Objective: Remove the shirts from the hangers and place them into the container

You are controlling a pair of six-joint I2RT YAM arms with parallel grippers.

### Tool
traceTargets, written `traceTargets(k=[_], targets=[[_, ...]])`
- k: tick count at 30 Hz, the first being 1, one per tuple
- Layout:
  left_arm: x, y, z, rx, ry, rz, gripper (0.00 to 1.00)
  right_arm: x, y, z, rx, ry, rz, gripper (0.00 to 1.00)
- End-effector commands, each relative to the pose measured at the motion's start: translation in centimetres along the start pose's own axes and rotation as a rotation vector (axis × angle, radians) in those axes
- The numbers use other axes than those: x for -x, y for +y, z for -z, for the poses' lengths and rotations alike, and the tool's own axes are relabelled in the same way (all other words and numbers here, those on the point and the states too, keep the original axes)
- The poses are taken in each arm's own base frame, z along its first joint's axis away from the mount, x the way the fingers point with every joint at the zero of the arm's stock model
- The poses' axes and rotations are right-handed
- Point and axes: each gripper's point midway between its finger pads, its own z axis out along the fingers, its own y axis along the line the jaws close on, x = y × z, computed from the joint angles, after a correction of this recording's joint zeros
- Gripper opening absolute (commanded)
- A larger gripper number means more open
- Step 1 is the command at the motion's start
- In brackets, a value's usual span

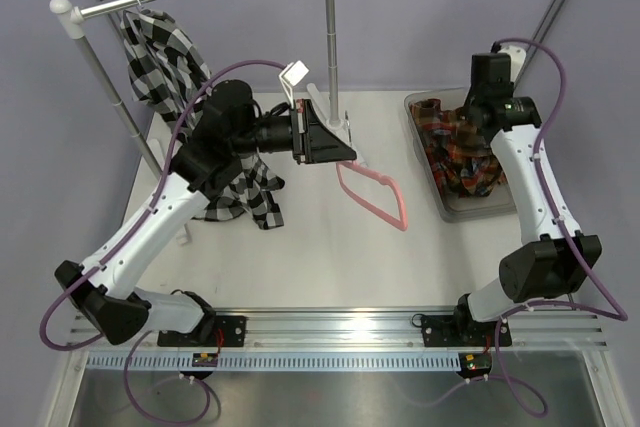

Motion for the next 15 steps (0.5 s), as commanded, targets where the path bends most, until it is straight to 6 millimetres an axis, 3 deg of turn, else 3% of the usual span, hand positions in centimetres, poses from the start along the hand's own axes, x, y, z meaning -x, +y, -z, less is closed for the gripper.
traceTargets(k=[1,4,5,6,8,9,11,12,13,14,15], targets=[[1.7,-1.6,-0.3,-0.026,0.000,-0.151,0.00,-1.6,-0.8,-1.2,0.003,-0.009,-0.076,0.00],[2.3,-0.5,-1.2,0.001,0.018,-0.182,0.00,-6.1,-2.1,-4.9,-0.037,0.104,-0.098,0.00],[3.1,-1.0,-1.2,0.001,0.009,-0.237,0.00,-6.9,-2.2,-5.6,-0.046,0.126,-0.092,0.00],[2.7,0.5,-1.7,0.039,0.047,-0.214,0.00,-7.7,-2.1,-6.0,-0.052,0.155,-0.082,0.07],[3.5,0.9,-1.6,0.078,0.050,-0.311,0.00,-8.6,-1.7,-6.4,-0.050,0.208,-0.075,0.46],[2.9,2.0,-1.6,0.112,0.075,-0.305,0.00,-8.0,-1.7,-6.0,-0.044,0.208,-0.084,0.66],[3.1,3.9,-1.2,0.198,0.078,-0.374,0.00,-6.3,-1.5,-4.5,-0.016,0.170,-0.119,0.82],[2.4,5.1,-0.8,0.240,0.101,-0.366,0.00,-4.7,-1.4,-3.3,0.002,0.149,-0.129,0.95],[2.3,5.6,-0.4,0.271,0.101,-0.388,0.00,-3.3,-1.3,-1.8,0.028,0.125,-0.140,0.98],[2.1,6.4,-0.2,0.297,0.108,-0.420,0.00,-3.4,-0.8,-0.3,0.077,0.161,-0.140,0.99],[1.3,7.7,0.1,0.331,0.130,-0.411,0.00,-1.3,-0.4,1.5,0.122,0.121,-0.158,1.00]])
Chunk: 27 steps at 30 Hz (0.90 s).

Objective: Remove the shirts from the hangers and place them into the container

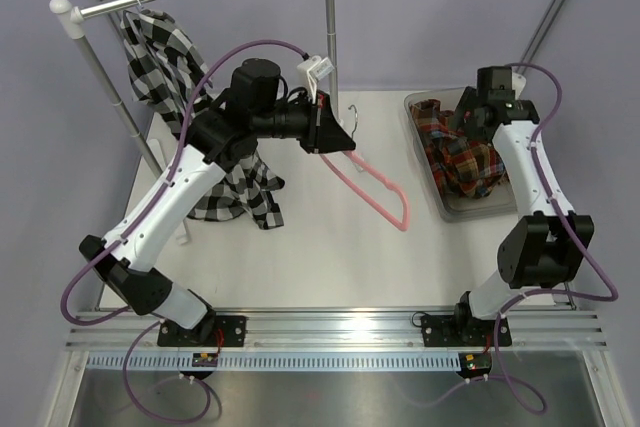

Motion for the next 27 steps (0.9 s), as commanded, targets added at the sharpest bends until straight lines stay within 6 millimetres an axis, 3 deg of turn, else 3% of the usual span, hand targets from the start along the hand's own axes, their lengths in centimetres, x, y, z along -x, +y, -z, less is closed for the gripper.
traceTargets(k=[1,3,4,5,7,8,10,11,12,13,15,18,21,27], targets=[[-1.8,2.8,1.3,0.151,0.038,-0.124,0.00,5.8,1.6,10.7,0.221,-0.174,-0.078,0.99],[-2.4,3.9,1.5,0.189,0.056,-0.156,0.00,5.5,3.4,14.9,0.393,-0.175,-0.061,0.99],[-3.1,4.7,1.5,0.216,0.072,-0.161,0.00,5.4,3.8,18.2,0.489,-0.210,-0.065,0.98],[-3.3,5.3,1.6,0.238,0.080,-0.186,0.00,4.1,5.9,20.9,0.667,-0.168,-0.033,0.98],[-3.9,6.2,1.8,0.275,0.107,-0.198,0.00,1.9,7.2,24.5,0.833,-0.108,-0.015,0.96],[-3.9,6.4,1.8,0.282,0.113,-0.213,0.00,-0.3,8.7,26.9,0.980,-0.022,0.030,0.93],[-4.0,7.0,1.9,0.314,0.137,-0.222,0.00,-3.3,9.4,29.7,1.077,0.052,0.086,0.91],[-3.9,7.2,1.8,0.322,0.143,-0.227,0.00,-5.9,10.2,31.8,1.160,0.118,0.161,0.91],[-4.3,7.7,1.8,0.338,0.168,-0.218,0.00,-7.1,10.3,32.4,1.176,0.144,0.190,0.91],[-3.3,7.7,2.1,0.365,0.152,-0.233,0.00,-8.3,10.1,33.2,1.201,0.167,0.210,0.90],[-3.2,7.8,2.1,0.377,0.165,-0.233,0.00,-10.2,9.8,33.5,1.203,0.236,0.234,0.86],[-2.6,8.4,1.7,0.407,0.161,-0.226,0.00,-11.6,9.5,33.8,1.191,0.269,0.272,0.79],[-2.3,8.6,1.5,0.425,0.155,-0.215,0.00,-12.1,9.5,32.5,1.130,0.299,0.335,0.76],[-2.3,9.1,0.9,0.429,0.168,-0.201,0.00,-13.1,10.8,31.7,1.134,0.332,0.401,0.76]])
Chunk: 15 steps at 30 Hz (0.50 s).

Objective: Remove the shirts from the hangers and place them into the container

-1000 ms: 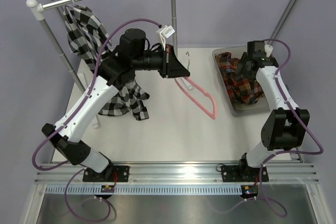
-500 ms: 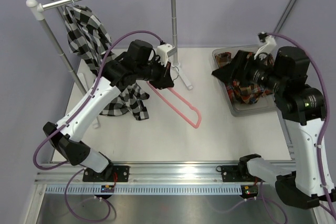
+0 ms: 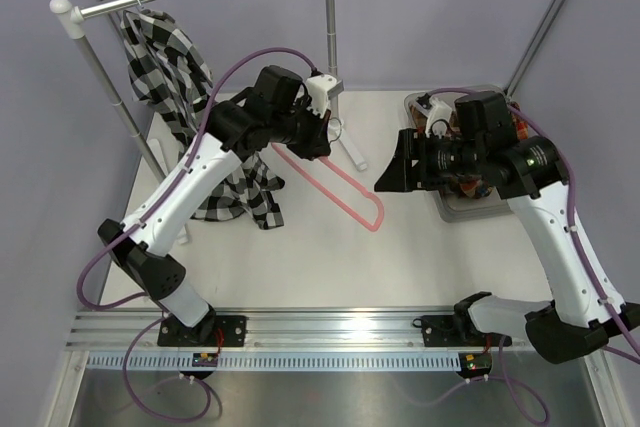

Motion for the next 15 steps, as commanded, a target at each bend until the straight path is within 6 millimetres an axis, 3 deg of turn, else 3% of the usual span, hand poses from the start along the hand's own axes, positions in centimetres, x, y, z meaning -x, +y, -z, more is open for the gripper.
traceTargets(k=[1,15], targets=[[2.1,-0.4,0.5,0.000,-0.060,-0.021,0.00,-0.7,1.0,0.0,0.034,0.040,0.067,0.75],[2.7,-2.4,0.8,-0.101,-0.067,-0.008,0.00,-0.3,0.0,-4.8,0.037,0.118,0.149,0.71]])
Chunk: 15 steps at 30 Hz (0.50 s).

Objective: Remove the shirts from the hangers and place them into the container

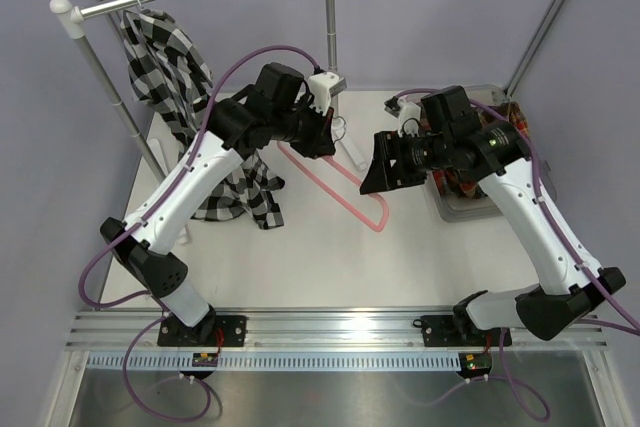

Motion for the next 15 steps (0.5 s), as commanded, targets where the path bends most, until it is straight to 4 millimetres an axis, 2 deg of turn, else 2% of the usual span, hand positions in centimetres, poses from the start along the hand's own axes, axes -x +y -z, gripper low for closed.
traceTargets(k=[1,6,7,10,11,13,15], targets=[[2.2,-2.0,1.1,-0.071,-0.064,-0.023,0.00,0.7,0.8,-0.8,0.034,-0.017,0.084,0.69],[2.4,-1.8,1.2,-0.062,-0.064,-0.026,0.00,0.5,0.9,-1.6,0.036,-0.006,0.086,0.56],[2.6,-1.9,1.4,-0.063,-0.070,-0.026,0.00,0.5,0.9,-1.6,0.037,-0.005,0.088,0.46],[3.0,-2.2,1.4,-0.077,-0.075,-0.022,0.00,0.2,0.8,-1.5,0.029,0.002,0.086,0.30],[3.0,-2.3,1.4,-0.079,-0.076,-0.021,0.00,0.1,0.8,-1.5,0.025,0.003,0.084,0.18],[3.4,-2.4,1.5,-0.084,-0.081,-0.017,0.00,0.1,0.8,-1.5,0.019,-0.001,0.081,0.02],[3.5,-2.6,1.5,-0.091,-0.073,-0.011,0.00,0.1,0.9,-1.4,0.013,0.000,0.079,0.00]])
